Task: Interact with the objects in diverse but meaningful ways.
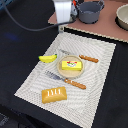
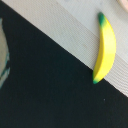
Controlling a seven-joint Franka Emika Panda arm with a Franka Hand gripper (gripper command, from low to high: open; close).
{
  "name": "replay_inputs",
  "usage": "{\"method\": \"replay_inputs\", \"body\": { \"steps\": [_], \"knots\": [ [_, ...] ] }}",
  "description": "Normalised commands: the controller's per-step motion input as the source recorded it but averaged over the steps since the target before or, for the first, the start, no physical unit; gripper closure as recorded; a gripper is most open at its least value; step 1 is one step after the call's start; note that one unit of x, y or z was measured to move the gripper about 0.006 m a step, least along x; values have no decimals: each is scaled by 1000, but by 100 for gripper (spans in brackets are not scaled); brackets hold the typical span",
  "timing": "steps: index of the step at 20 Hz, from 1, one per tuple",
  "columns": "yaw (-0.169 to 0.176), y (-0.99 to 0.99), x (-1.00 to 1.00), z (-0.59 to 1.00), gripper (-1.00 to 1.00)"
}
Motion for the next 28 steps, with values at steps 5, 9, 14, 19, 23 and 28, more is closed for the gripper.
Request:
{"method": "replay_inputs", "body": {
  "steps": [5, 9, 14, 19, 23, 28],
  "knots": [
    [-39, -541, 274, -329, -100],
    [-17, -369, 204, -469, -100],
    [-7, -305, 13, -515, -100],
    [-2, -122, -251, -383, -100],
    [0, -9, -406, -228, -100],
    [0, 0, -323, -255, -100]
  ]
}}
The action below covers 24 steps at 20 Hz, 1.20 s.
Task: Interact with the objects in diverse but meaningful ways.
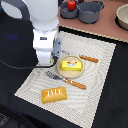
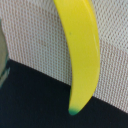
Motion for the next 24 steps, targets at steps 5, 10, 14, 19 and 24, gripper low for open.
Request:
{"method": "replay_inputs", "body": {
  "steps": [5, 10, 14, 19, 24],
  "knots": [
    [0, 0, -210, -333, -100],
    [0, -5, -149, -270, 100],
    [0, -33, -54, -122, 100],
    [0, -45, -5, -165, 100],
    [1, -31, -1, -233, 100]
  ]
}}
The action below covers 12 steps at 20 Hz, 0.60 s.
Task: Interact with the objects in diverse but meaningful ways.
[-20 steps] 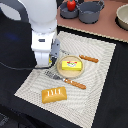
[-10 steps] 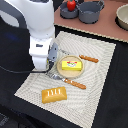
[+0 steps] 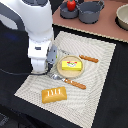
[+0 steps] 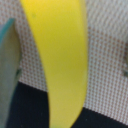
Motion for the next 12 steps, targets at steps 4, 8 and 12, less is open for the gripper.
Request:
{"method": "replay_inputs", "body": {
  "steps": [4, 8, 12],
  "knots": [
    [27, 0, -27, -146, 100],
    [70, 189, -196, 327, 100],
    [93, 419, -344, 561, 100]
  ]
}}
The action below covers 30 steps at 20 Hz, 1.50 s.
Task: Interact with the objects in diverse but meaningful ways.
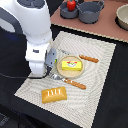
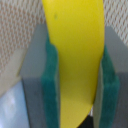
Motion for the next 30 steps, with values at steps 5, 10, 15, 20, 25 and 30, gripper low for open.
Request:
{"method": "replay_inputs", "body": {
  "steps": [5, 10, 15, 20, 25, 30],
  "knots": [
    [135, 568, -247, 539, 100],
    [86, 674, 383, 578, 100],
    [7, 563, 844, 528, 100],
    [0, 479, 891, 427, 100],
    [0, 445, 867, 324, 100],
    [0, 482, 803, 175, 100]
  ]
}}
